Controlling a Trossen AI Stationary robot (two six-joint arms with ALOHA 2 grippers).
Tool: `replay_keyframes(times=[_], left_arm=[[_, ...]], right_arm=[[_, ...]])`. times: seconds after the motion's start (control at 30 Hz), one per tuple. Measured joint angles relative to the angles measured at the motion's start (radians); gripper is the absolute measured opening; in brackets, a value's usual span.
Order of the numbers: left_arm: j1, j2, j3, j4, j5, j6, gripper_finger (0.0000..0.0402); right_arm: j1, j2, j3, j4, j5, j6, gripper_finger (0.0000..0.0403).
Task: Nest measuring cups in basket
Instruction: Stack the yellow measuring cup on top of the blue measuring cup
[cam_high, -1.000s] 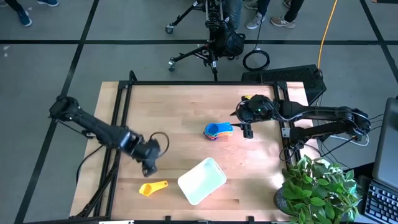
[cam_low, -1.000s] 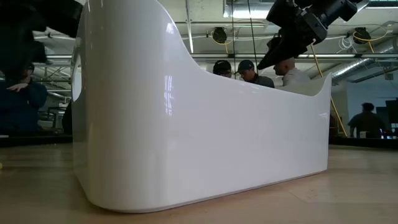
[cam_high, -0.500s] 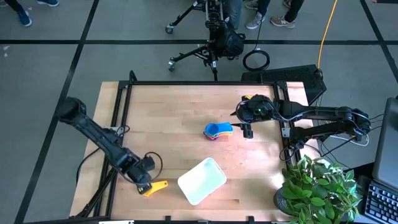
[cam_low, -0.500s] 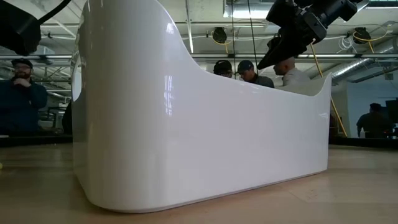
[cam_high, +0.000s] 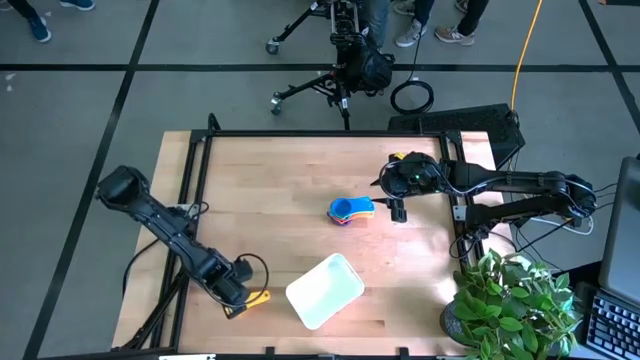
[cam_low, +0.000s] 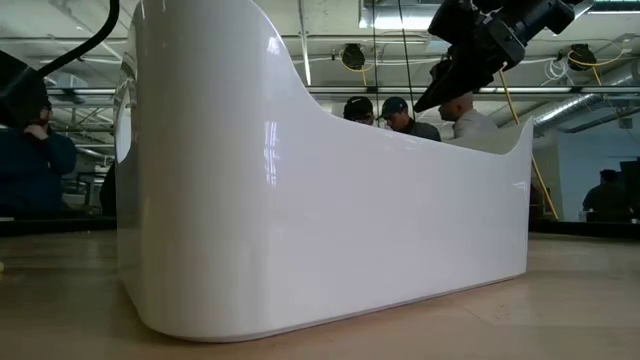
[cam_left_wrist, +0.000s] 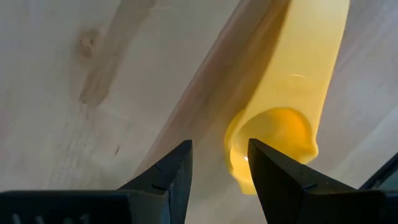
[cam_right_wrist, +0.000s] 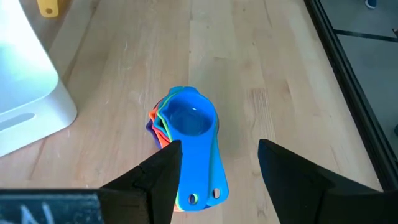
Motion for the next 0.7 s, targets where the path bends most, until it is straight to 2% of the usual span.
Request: replay_keyframes(times=[0.5,0.57,0.7], left_arm=[[0.003,0.109,0.005,0.073,0.035,0.021,0.0148],[0.014,0.107,0.004,0.066,0.037,0.023,0.012],[0.051,0.088,0.002,0.077,0.044,0.053,0.0024]], right_arm=[[0.0,0.0,0.0,-0.002,0.0,-0.001,0.0206],[0.0,0.0,0.0,-0.002,0.0,-0.001,0.0206],[0.0,0.0,0.0,-0.004,0.001,-0.002,0.0206]])
